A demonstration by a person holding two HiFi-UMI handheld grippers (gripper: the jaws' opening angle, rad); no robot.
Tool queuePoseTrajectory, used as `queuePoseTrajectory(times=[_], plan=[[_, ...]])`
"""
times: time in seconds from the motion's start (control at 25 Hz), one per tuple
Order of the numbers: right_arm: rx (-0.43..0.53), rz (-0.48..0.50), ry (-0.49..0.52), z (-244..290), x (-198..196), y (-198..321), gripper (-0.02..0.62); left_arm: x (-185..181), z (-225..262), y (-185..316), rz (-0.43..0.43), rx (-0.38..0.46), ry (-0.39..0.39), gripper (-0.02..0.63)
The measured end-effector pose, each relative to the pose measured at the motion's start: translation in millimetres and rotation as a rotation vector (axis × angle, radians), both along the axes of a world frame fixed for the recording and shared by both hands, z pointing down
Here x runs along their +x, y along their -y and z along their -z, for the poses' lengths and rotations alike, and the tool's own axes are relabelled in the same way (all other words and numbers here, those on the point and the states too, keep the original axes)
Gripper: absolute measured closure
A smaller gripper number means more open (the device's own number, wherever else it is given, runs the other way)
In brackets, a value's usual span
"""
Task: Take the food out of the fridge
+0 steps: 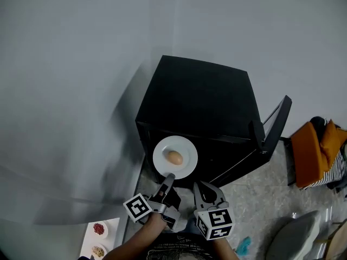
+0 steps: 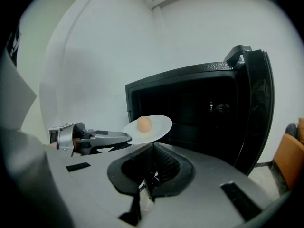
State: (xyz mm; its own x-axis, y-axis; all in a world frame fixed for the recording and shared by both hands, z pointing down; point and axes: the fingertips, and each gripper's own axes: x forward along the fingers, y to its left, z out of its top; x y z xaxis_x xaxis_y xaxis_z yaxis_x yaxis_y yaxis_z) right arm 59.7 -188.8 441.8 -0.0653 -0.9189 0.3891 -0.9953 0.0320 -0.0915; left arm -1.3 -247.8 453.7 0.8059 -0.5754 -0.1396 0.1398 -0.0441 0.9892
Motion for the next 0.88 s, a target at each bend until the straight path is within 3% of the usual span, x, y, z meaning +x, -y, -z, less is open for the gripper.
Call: queuePoseTrajectory(times=[0.88], plan=[[0.067, -0.04, -0.028, 16.9, -2.9, -6.7, 0.575, -9.6, 22.1, -14.4, -0.002, 0.043, 0.024, 0.583]])
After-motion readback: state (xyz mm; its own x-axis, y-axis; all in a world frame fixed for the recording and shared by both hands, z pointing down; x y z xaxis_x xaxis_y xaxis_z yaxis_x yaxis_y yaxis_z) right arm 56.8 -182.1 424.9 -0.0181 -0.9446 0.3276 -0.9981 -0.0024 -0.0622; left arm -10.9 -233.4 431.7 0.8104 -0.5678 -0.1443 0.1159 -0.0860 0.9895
